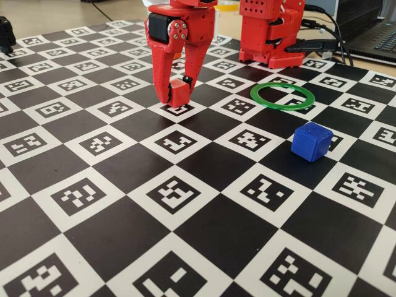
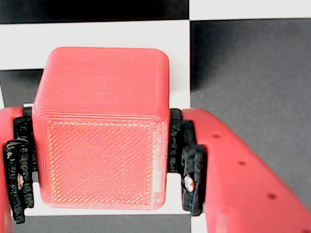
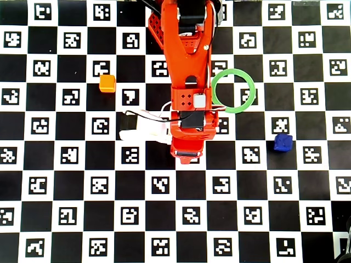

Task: Grab the red cube then put it in the green circle then put the blue cube on top and finally the orange cube on top

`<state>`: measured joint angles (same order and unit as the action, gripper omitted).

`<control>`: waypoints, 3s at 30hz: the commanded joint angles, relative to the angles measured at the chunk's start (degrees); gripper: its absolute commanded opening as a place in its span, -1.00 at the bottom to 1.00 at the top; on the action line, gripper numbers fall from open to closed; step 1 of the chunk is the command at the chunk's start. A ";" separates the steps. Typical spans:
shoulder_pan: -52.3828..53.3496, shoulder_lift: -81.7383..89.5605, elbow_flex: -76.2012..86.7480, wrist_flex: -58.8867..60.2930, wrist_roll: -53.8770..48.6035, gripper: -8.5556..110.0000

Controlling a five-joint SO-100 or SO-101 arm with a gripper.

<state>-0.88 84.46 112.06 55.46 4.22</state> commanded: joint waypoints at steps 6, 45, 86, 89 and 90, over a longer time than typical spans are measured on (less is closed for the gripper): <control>-0.70 2.02 -0.44 0.79 -0.97 -0.77; -7.29 39.20 6.86 23.73 19.25 -0.82; -35.68 31.64 27.42 1.85 37.44 -0.84; -35.68 31.55 27.42 1.76 37.44 -0.84; -35.77 31.46 27.51 1.76 37.44 -0.84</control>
<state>-36.12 115.58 140.27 57.57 41.48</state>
